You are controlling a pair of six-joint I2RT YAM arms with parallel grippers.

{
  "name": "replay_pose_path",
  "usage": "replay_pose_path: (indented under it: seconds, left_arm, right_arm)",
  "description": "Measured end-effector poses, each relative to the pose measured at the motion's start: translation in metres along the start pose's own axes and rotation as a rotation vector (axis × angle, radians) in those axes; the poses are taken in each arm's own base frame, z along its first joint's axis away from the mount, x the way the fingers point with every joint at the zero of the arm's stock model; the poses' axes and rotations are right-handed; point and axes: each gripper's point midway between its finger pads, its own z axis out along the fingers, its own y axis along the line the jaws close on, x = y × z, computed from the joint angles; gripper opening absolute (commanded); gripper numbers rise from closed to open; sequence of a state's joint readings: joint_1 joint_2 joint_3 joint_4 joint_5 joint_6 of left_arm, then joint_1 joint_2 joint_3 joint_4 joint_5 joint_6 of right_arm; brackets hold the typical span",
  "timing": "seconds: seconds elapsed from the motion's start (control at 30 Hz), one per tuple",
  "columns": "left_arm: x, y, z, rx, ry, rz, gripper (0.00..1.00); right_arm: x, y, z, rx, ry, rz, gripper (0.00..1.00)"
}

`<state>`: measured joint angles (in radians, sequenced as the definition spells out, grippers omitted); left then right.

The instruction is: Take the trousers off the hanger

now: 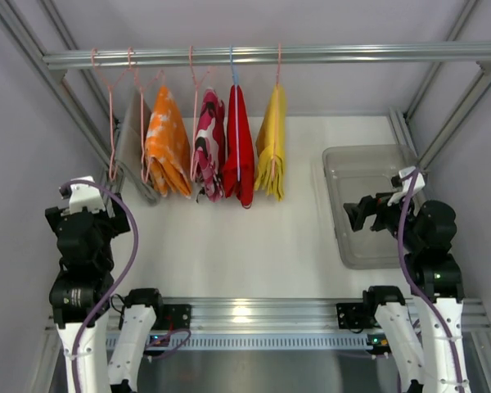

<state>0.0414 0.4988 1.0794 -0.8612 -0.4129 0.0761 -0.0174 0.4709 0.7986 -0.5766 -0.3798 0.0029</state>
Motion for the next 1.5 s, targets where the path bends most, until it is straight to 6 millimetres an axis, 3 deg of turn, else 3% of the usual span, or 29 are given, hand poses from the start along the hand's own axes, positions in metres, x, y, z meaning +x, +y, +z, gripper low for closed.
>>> replay_pose_path:
  seconds: [0.13,0.27,0.5,0.73,0.9,0.97,1.13,1.27,1.37,1.5]
  left_arm:
    - [0.003,-0.010,0.001,0.055,0.033,0.021,0.99]
    - [-0.007,-0.014,0.003,0.078,0.042,0.006,0.99]
    - [-0.037,-0.032,0.002,0.183,0.050,-0.019,0.99]
    - [-0.015,-0.059,0.018,0.273,0.221,-0.021,0.99]
    - [-0.010,-0.077,0.013,0.370,0.255,-0.057,0.99]
    - [-0.014,-0.079,0.007,0.390,0.237,-0.073,0.99]
    - [-0.040,-0.077,0.000,0.406,0.191,-0.087,0.99]
    - [-0.060,-0.079,0.001,0.423,0.164,-0.097,0.99]
    - [-0.072,-0.081,0.002,0.432,0.149,-0.102,0.99]
    - [-0.078,-0.084,0.007,0.439,0.149,-0.103,0.99]
  right_arm:
    - [0.000,0.014,0.003,-0.076,0.008,0.059,0.99]
    - [-0.007,0.037,0.007,-0.197,-0.013,0.161,1.00]
    - [-0.044,0.073,0.028,-0.456,-0.023,0.440,0.99]
    - [-0.069,0.108,0.060,-0.647,0.043,0.642,1.00]
    - [-0.110,0.143,0.073,-0.772,0.024,0.666,0.97]
    - [-0.138,0.149,0.079,-0.803,-0.030,0.669,0.94]
    - [-0.164,0.153,0.110,-0.819,-0.059,0.711,0.89]
    - [-0.163,0.154,0.140,-0.823,-0.038,0.777,0.85]
    - [-0.151,0.154,0.163,-0.811,0.003,0.829,0.81]
    - [-0.143,0.163,0.177,-0.829,0.036,0.887,0.73]
